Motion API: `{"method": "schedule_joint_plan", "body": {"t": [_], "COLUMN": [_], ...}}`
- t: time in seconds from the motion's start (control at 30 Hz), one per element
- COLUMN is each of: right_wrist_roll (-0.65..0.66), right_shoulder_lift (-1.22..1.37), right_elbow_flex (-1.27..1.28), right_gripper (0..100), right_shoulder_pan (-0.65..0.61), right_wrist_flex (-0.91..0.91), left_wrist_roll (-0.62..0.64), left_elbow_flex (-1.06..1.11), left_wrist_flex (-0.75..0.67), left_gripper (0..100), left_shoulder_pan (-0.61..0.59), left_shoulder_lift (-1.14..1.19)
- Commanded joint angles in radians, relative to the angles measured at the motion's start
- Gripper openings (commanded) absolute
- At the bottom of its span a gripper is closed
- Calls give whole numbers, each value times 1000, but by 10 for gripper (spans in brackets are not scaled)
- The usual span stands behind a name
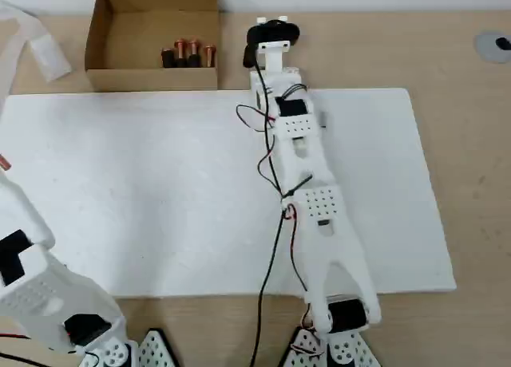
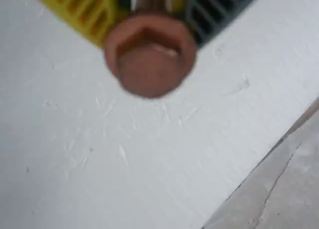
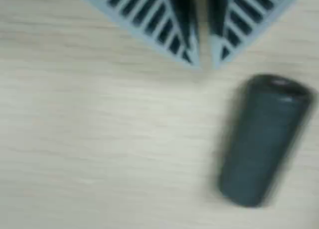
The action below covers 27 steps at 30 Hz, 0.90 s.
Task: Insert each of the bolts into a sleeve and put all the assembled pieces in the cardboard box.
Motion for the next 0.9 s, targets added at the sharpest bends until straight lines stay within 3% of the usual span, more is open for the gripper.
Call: {"method": "schedule_joint_plan", "body": {"t": [0.0, 0.17, 0.47, 0.87], "right_wrist_roll": [20, 86, 81, 100], "right_shoulder_lift": [-21, -21, -18, -24], "right_elbow_flex": [-97, -124, -81, 208], "right_gripper": [13, 43, 299, 299], "right_shoulder_pan": [-79, -124, -114, -110], "right_wrist_flex": [3, -3, -5, -307], "left_wrist_roll": [-5, -5, -6, -6], "left_elbow_flex": [-52, -52, -54, -52], "left_wrist_flex": [-12, -12, -14, -14], "left_gripper": [7, 7, 7, 7], "left_shoulder_pan": [-14, -14, -14, -14], "left_shoulder_lift": [-64, -64, -61, -59]}}
